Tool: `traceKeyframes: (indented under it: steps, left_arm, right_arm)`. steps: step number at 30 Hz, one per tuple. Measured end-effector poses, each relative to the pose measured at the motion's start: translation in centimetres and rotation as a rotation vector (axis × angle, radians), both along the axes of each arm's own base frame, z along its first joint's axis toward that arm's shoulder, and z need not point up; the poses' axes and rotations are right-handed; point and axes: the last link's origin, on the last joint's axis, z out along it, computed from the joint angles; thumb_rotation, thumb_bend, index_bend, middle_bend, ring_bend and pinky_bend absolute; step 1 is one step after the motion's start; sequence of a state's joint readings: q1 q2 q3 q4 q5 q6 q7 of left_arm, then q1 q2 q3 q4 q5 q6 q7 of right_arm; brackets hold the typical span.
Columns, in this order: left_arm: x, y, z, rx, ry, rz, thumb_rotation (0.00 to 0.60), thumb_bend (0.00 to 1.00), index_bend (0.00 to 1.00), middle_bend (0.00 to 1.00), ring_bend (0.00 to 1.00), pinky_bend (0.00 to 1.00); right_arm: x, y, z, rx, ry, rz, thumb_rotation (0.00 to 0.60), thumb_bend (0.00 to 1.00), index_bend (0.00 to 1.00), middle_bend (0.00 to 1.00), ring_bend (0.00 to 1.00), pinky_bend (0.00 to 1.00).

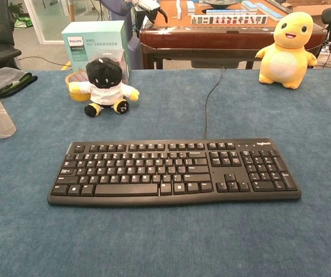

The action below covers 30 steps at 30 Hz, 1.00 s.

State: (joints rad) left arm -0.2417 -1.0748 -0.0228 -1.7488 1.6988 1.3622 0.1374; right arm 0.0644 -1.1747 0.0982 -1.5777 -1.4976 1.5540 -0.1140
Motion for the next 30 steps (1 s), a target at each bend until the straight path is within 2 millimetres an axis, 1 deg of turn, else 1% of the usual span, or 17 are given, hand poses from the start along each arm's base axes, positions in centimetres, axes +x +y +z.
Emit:
traceKeyframes:
  steps: [4,7,12,15,23,30]
  left_arm:
    - [1.4,0.6,-1.2,-0.079,0.075,-0.022,0.6,0.29,0.2,0.86,0.76,0.9]
    - [2.4,1.2,-2.0,-0.11,0.14,-0.041,0.6,0.29,0.16,0.86,0.77,0.9]
    - [4.3,2.2,-3.7,-0.172,0.199,-0.061,0.6,0.29,0.12,0.86,0.77,0.9]
    - [5.0,2.8,-4.5,-0.2,0.218,-0.065,0.6,0.29,0.11,0.86,0.77,0.9]
    - [5.7,4.1,-6.2,-0.252,0.228,-0.036,0.6,0.29,0.11,0.86,0.77,0.9]
    - [5.5,4.1,-7.3,-0.285,0.273,-0.015,0.6,0.29,0.13,0.87,0.77,0.9]
  right_arm:
    - [0.0,0.1,0.1,-0.002,-0.001,-0.003,0.6,0.29,0.55,0.38,0.45,0.68]
    - [-0.1,0.2,0.1,-0.003,-0.001,-0.007,0.6,0.29,0.55,0.38,0.45,0.68]
    - [-0.3,0.2,0.1,-0.004,0.004,-0.018,0.6,0.29,0.55,0.38,0.45,0.68]
    - [-0.3,0.2,0.1,-0.003,0.006,-0.022,0.6,0.29,0.55,0.38,0.45,0.68]
    - [-0.5,0.1,0.1,0.0,0.007,-0.032,0.6,0.29,0.55,0.38,0.45,0.68]
    - [-0.5,0.1,0.1,0.003,0.006,-0.033,0.6,0.29,0.55,0.38,0.45,0.68]
